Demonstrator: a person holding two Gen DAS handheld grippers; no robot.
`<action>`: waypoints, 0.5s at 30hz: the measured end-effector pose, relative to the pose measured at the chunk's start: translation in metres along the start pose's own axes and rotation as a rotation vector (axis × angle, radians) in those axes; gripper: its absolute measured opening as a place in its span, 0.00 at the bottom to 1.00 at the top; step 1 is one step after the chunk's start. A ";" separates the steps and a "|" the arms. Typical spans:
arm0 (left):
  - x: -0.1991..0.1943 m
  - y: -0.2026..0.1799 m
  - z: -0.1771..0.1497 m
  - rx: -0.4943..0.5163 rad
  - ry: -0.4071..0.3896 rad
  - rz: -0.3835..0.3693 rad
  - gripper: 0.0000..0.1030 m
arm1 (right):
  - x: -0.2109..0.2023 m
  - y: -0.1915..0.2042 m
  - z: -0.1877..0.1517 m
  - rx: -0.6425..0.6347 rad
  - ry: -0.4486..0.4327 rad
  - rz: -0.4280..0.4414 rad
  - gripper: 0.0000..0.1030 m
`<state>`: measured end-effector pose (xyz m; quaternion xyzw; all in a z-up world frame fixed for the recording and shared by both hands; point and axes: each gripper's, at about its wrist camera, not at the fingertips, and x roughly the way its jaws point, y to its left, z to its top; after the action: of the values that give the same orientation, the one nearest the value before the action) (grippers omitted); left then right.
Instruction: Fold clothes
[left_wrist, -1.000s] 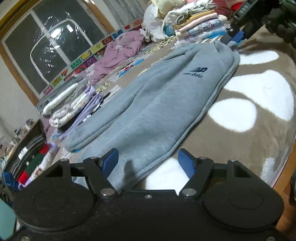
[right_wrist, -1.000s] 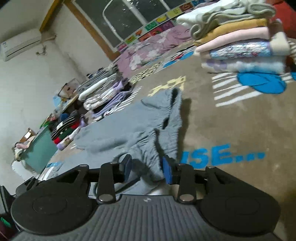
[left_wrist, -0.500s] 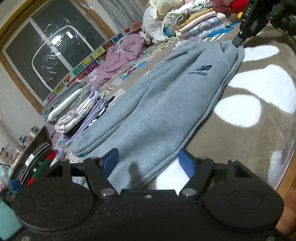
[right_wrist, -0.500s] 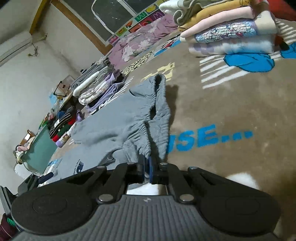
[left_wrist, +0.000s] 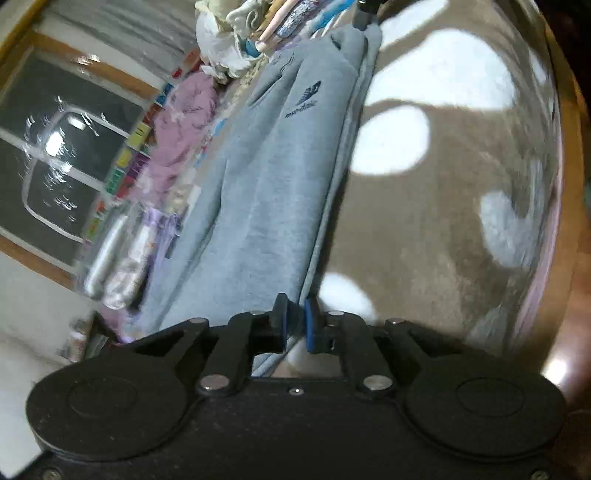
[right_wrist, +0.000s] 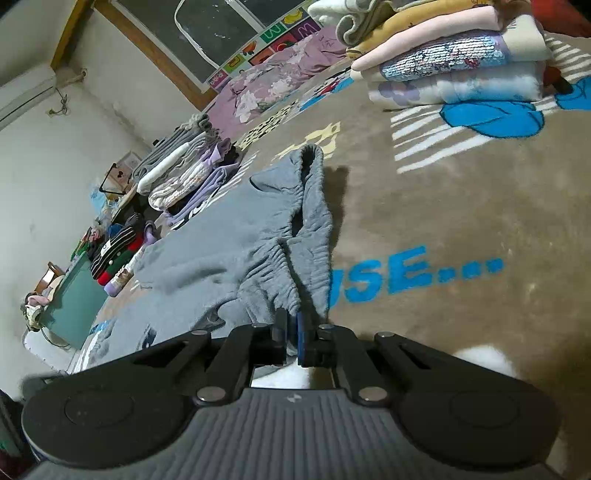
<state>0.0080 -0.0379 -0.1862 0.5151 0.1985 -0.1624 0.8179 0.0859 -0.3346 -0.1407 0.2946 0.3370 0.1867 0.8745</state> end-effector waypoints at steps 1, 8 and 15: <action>-0.001 0.002 0.001 -0.007 0.007 -0.003 0.09 | 0.000 0.000 0.000 0.000 0.000 -0.001 0.06; -0.021 0.069 -0.025 -0.464 0.004 -0.078 0.51 | -0.014 0.011 -0.001 -0.058 -0.052 -0.062 0.09; -0.003 0.121 -0.093 -1.114 0.126 0.002 0.51 | -0.026 0.081 -0.016 -0.433 -0.246 -0.116 0.10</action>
<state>0.0480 0.0972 -0.1269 0.0142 0.3022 -0.0011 0.9531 0.0461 -0.2810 -0.0860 0.1009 0.1966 0.1670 0.9609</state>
